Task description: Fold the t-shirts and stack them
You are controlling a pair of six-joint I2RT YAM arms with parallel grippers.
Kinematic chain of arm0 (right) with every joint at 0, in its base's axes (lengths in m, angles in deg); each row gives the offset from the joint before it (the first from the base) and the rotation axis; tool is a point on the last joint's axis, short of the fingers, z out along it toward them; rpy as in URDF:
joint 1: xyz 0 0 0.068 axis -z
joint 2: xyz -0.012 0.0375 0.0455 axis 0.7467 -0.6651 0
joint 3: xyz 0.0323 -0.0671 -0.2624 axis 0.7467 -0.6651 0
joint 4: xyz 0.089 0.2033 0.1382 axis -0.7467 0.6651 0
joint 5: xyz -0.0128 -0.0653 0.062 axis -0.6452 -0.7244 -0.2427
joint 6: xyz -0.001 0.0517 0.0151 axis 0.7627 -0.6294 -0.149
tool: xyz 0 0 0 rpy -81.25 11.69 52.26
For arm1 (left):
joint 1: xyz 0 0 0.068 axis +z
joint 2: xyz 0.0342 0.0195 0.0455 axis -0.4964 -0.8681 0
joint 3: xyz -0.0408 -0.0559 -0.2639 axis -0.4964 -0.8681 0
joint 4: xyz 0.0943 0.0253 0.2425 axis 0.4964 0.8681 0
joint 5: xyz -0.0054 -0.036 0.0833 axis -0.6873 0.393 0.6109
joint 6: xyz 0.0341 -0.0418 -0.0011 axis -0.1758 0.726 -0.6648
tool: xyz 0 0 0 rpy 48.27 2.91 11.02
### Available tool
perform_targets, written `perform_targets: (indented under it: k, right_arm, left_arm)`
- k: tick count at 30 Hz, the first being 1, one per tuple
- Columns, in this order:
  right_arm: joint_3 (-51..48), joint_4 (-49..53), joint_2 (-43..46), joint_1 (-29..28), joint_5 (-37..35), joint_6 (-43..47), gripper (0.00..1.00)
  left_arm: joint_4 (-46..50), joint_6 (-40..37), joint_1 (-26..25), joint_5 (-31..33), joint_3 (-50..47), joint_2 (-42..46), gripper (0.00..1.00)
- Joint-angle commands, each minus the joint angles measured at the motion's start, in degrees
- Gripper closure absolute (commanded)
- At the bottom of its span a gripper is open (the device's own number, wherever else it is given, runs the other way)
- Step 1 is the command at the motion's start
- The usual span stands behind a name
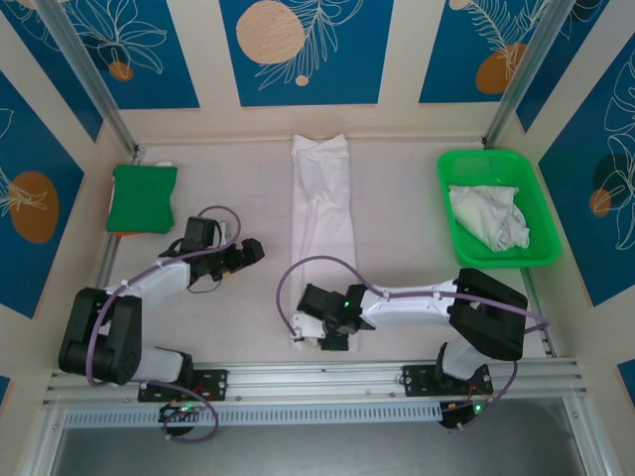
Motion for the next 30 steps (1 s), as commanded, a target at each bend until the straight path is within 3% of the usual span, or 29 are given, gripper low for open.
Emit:
perform_targets:
  k: [1, 8, 14, 22, 30]
  right_arm:
    - [1.6, 6.7, 1.4, -0.5, 2.2, -0.7, 1.0]
    - [6.8, 13.7, 6.3, 0.6, 4.4, 1.5, 1.0]
    - [12.5, 19.6, 6.7, 4.9, 0.1, 7.8, 1.0]
    - [18.9, 16.5, 4.0, 15.3, -0.4, 14.2, 1.0]
    - [28.6, 12.2, -4.8, 22.1, -0.5, 19.7, 1.0]
  left_arm:
    - [-0.5, -0.8, 0.7, -1.5, 1.4, -0.6, 0.0]
    - [-3.1, -0.2, 0.7, -2.3, 3.1, -2.3, 0.0]
    - [-3.4, 0.0, 0.6, -2.7, 5.5, -3.3, 0.0]
    - [-7.2, 2.4, 0.2, -4.8, 4.3, -4.1, 0.0]
    - [-9.4, 1.1, 0.2, -3.1, 7.6, -7.7, 0.0]
